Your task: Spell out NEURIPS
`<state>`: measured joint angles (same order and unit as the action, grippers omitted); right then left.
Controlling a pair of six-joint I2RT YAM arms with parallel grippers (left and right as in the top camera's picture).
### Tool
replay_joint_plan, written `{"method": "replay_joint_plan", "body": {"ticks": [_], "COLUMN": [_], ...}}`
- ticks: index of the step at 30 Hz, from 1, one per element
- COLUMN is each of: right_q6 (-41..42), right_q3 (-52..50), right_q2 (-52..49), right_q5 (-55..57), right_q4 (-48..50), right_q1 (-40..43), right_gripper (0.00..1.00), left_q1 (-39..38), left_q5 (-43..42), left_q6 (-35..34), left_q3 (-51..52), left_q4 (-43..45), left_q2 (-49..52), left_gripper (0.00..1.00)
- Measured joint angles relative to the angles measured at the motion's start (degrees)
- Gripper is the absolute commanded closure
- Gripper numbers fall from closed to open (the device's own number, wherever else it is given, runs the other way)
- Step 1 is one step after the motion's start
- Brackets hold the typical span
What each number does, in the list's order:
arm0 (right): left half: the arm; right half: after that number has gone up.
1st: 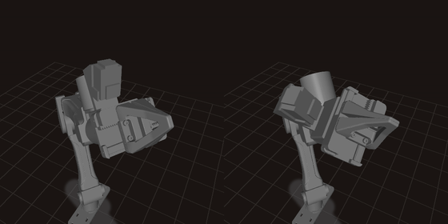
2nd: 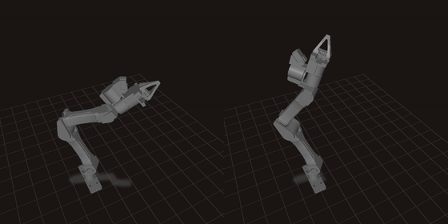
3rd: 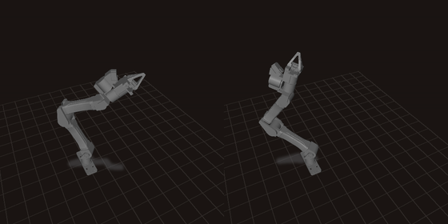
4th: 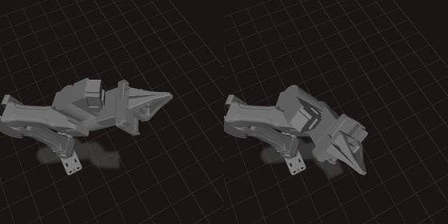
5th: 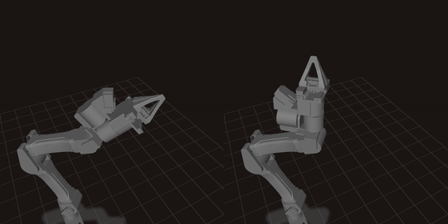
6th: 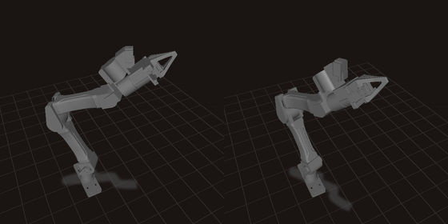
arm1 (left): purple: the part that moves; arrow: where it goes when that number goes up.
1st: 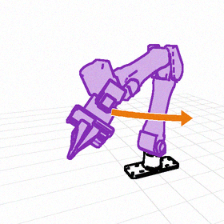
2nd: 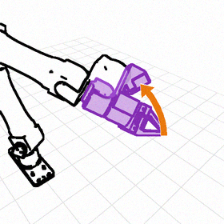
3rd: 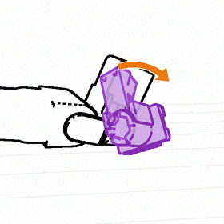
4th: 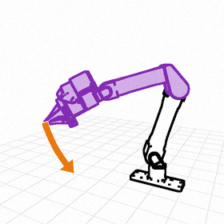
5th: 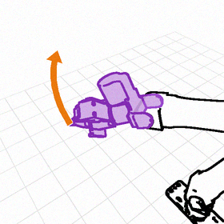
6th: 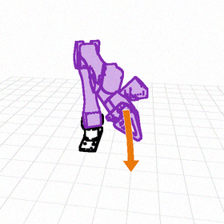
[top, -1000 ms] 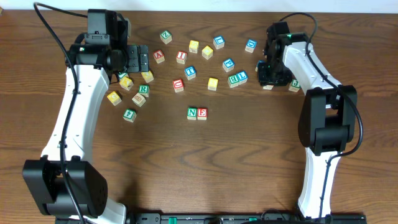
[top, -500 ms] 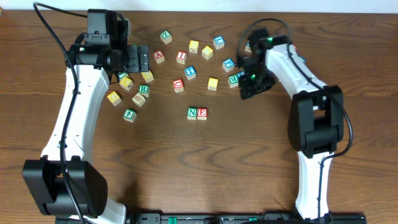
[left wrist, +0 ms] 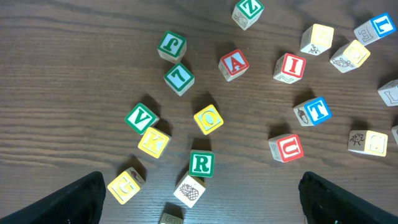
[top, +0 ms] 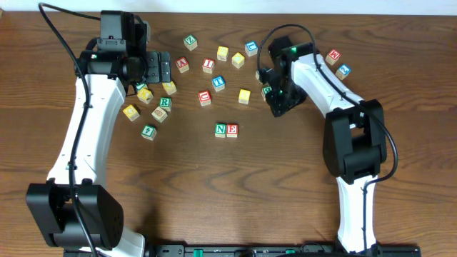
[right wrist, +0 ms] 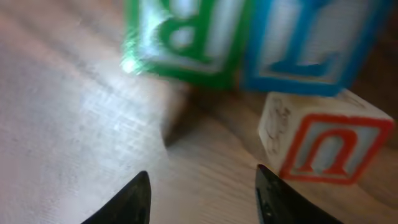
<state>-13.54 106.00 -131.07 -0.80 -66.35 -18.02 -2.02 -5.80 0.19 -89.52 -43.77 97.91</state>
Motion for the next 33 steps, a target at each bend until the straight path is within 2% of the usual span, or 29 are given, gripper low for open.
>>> {"method": "replay_joint_plan", "body": {"ticks": [8, 13, 22, 33], "right_q6": [11.26, 14.43, 10.71, 8.87], "right_q3": [0.07, 0.04, 0.00, -0.04], "right_q2": [5.95, 6.14, 2.05, -1.57], "right_q5": [0.35, 0.42, -2.03, -2.45], "right_q4": [4.17, 6.99, 9.60, 12.68], "right_q1": [4.85, 7.41, 6.69, 6.58], "right_gripper": [0.47, 0.46, 0.48, 0.66], "left_q1": [0.00, 0.00, 0.00, 0.00], "left_q5": [0.00, 0.02, 0.00, 0.00], "left_q6": [0.00, 0.00, 0.00, 0.00], "left_q3": [0.00, 0.00, 0.00, 0.00], "left_q4": [0.00, -0.02, -0.02, 0.00], "left_q2": [0.00, 0.00, 0.00, 0.00], "left_gripper": [0.02, 0.03, 0.02, 0.02]}}
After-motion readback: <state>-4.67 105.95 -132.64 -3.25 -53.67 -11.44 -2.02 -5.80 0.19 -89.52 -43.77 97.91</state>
